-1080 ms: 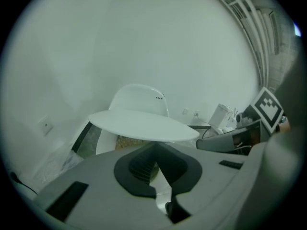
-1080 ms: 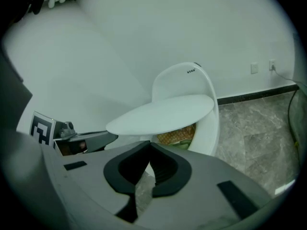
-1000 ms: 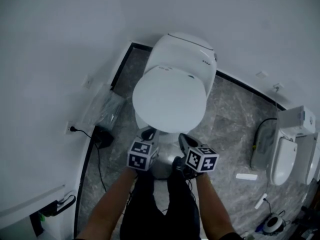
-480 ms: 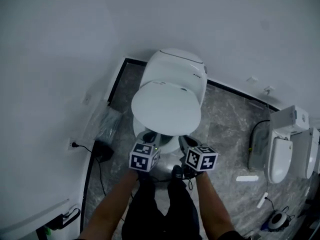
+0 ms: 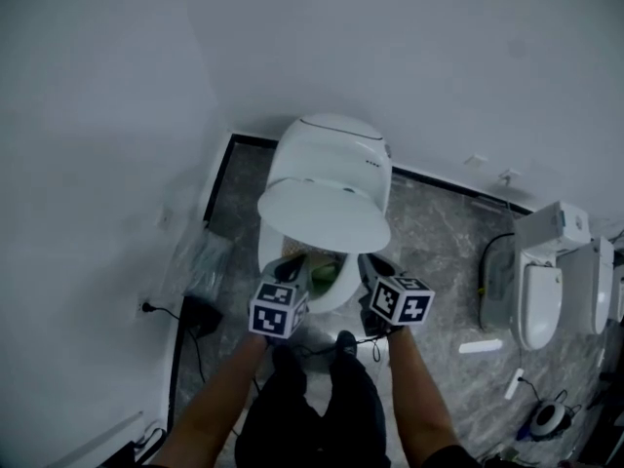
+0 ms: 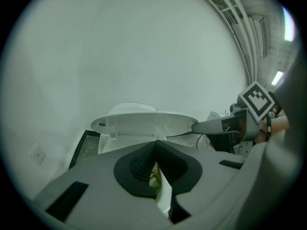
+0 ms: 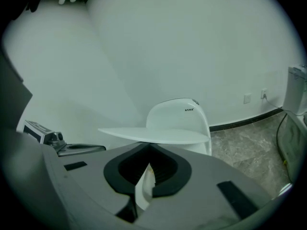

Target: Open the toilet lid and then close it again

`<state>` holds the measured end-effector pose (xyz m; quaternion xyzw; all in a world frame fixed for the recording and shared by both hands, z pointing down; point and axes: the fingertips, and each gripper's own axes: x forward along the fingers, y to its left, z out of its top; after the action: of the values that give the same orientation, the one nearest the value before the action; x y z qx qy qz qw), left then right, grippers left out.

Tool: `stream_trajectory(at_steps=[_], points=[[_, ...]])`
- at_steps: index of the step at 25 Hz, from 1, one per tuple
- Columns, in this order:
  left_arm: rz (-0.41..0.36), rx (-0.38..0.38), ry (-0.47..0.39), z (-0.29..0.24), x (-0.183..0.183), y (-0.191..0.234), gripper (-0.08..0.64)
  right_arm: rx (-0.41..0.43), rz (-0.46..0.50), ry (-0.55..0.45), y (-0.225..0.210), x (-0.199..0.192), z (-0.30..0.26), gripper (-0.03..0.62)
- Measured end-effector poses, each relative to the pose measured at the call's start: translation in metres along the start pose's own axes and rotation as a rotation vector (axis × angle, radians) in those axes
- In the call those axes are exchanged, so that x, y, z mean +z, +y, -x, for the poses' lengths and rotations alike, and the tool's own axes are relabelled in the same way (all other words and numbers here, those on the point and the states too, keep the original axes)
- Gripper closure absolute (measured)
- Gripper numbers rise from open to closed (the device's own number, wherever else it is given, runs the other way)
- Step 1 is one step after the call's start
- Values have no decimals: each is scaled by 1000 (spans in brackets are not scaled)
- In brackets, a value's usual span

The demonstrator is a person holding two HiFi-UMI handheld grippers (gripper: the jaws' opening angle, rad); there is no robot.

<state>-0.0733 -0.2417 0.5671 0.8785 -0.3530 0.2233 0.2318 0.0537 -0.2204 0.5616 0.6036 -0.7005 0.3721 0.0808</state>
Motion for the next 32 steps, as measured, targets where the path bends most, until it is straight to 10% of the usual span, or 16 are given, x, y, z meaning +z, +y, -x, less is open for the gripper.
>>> stream_trajectory(at_steps=[32], points=[[72, 204, -75, -51, 103, -22, 554, 120, 189, -80, -36, 169, -60, 583]])
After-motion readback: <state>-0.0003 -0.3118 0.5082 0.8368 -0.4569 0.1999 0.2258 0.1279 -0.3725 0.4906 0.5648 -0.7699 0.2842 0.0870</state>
